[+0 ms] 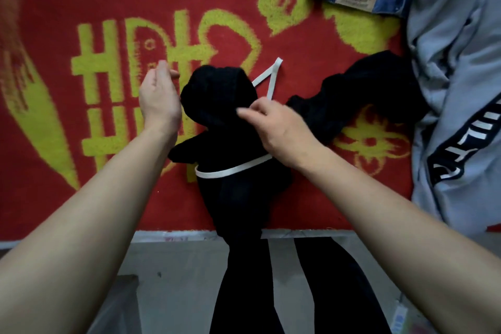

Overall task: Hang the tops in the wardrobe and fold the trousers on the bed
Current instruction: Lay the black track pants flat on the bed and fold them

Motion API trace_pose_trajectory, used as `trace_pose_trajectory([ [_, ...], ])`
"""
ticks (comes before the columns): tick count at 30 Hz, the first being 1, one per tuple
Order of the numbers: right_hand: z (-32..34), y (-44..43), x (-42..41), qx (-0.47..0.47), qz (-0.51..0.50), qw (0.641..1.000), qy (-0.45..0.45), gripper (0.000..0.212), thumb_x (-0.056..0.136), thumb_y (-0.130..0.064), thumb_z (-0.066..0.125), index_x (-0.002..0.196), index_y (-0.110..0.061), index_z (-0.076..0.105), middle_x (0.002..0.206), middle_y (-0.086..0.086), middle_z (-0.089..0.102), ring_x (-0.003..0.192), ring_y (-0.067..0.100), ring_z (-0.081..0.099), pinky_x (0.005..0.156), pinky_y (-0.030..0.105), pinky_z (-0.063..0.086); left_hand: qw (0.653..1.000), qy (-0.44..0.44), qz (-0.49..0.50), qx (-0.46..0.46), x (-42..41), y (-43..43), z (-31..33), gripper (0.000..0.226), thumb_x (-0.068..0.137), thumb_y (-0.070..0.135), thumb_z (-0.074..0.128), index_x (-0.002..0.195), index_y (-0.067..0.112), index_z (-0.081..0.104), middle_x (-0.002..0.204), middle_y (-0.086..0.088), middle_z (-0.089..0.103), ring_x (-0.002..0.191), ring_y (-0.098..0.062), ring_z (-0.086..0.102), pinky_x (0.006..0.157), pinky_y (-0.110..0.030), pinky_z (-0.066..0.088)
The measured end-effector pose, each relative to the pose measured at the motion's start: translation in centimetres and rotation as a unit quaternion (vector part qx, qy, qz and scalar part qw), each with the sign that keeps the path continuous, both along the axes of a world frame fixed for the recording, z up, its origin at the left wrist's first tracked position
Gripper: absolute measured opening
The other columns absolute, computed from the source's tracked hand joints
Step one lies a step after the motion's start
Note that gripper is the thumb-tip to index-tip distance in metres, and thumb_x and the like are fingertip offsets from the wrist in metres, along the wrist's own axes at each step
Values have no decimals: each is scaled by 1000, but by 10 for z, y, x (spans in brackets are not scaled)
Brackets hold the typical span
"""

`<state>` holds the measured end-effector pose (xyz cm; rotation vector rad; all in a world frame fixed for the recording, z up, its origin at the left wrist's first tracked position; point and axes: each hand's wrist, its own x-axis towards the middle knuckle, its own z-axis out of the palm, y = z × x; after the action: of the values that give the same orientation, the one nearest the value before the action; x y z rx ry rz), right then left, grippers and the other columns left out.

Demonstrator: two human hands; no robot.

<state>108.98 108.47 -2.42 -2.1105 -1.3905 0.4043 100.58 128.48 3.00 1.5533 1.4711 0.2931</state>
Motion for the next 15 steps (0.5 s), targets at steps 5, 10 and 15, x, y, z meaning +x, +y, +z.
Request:
trace_pose_trajectory([
  [5,-6,-10,-37,-195,149,969,-5,56,85,-20,48,141,-21,54,124,7,60,107,32,56,87,42,47,979,72,-181,-56,-18,-17,-19,54,71,75,68,91,25,66,83,7,60,74,-8,57,69,-29,47],
  [10,-2,-13,-32,-149,-183,949,207,33,96,-26,46,124,-15,59,119,12,60,112,33,58,97,40,46,911,262,-316,27,-44,-42,-39,59,77,37,75,130,19,59,128,-6,62,114,-26,59,96,-37,48],
  [15,-11,-11,-17,-368,-153,876,271,49,92,-62,49,126,-27,58,109,6,67,107,31,64,88,35,47,972,124,-198,-4,-65,-46,-37,28,79,14,65,105,24,68,102,4,69,95,-19,66,87,-38,55],
])
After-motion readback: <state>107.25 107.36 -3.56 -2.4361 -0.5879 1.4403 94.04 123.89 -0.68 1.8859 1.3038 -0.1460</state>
